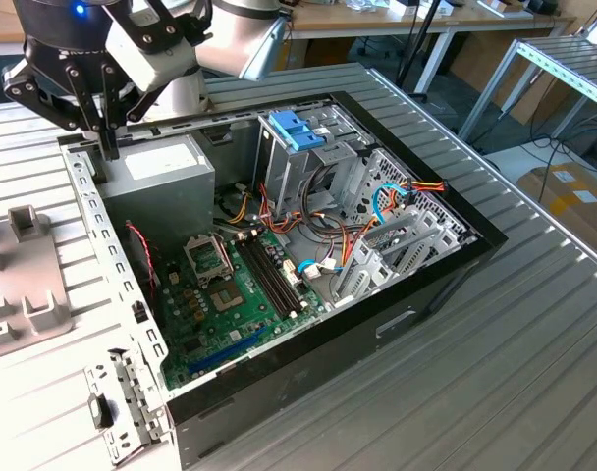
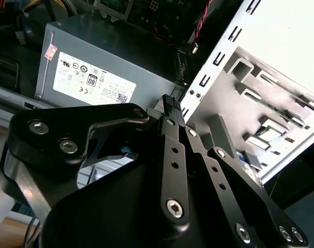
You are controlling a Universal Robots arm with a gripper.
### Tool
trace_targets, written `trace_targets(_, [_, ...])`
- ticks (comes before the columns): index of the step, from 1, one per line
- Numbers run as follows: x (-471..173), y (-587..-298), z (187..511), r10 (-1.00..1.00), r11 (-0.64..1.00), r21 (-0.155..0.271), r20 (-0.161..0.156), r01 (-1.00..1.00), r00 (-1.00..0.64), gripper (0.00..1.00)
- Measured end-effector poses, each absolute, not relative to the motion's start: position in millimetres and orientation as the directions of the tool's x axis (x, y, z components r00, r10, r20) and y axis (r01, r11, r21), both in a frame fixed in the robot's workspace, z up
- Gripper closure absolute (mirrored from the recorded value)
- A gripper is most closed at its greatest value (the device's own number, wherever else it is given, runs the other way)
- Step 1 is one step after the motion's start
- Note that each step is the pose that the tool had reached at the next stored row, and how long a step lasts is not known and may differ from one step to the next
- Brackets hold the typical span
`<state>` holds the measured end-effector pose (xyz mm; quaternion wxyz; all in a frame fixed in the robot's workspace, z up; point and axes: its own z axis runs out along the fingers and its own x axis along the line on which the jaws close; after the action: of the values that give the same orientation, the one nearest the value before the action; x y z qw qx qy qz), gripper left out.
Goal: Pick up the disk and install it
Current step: 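Reach for the disk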
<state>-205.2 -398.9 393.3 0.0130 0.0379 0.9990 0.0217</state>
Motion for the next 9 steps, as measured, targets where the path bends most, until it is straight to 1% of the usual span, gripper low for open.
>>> trace_targets(9, [-210.6, -398.9, 393.3, 0.076, 0.996, 0.044, -0.024, 0.075, -0.997, 0.89])
